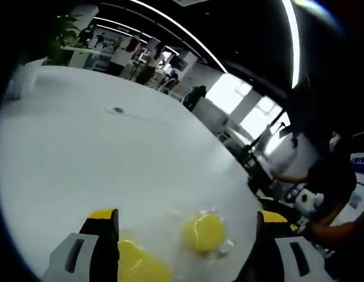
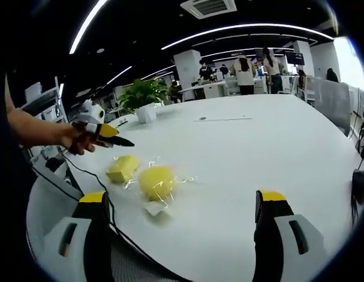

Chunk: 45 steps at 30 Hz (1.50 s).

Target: Compare the silicone blocks by pressing each to a similar depth, holding the contact briefly, and releasing to observe deformation and rebound differences across the visible hardness samples.

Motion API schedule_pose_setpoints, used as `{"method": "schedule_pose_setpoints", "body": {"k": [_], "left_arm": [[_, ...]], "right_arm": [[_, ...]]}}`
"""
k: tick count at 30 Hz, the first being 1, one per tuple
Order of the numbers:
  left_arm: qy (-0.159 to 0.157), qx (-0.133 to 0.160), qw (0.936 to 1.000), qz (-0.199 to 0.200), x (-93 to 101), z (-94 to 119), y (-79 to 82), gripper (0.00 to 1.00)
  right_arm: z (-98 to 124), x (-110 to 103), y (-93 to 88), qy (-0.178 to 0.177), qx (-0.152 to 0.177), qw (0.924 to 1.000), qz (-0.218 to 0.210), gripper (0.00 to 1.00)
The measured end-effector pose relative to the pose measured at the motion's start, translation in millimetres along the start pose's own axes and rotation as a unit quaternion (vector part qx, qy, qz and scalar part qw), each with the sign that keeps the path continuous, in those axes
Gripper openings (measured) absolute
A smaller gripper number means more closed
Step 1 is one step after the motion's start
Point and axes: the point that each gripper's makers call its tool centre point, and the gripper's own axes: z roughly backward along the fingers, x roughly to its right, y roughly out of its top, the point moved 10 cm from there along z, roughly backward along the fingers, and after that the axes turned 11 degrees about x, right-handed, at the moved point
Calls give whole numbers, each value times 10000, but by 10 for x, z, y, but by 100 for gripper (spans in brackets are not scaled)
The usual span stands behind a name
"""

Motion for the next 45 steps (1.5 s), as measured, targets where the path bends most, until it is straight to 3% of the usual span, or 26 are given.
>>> {"method": "schedule_pose_setpoints", "body": {"k": [7,14,18,24,28,31,40,45], "left_arm": [[-71,-280,9956,887,-12,-190,-49,94],[54,-486,9948,893,-90,-340,-146,79],[59,-872,9895,1154,-76,-450,-237,68],[83,-990,9861,1334,-15,-599,-319,58],[315,-1089,9850,1300,-37,-632,-375,51],[458,-1058,9846,1314,-68,-658,-360,38],[801,-1319,9760,1538,-153,-769,-420,25],[761,-1351,9775,1430,-137,-773,-475,19]], "right_arm": [[-45,-10,-21,15,59,10000,-73,96],[-18,-22,-69,32,40,9999,-135,96],[13,-3,-86,13,18,9999,-169,96],[68,-16,-112,41,-27,9998,-171,96],[86,-14,-129,49,-73,9998,-184,96],[89,-16,-127,74,-18,9998,-206,96],[84,8,-111,120,-21,9997,-201,96],[94,33,-135,132,-66,9998,-154,96]]}}
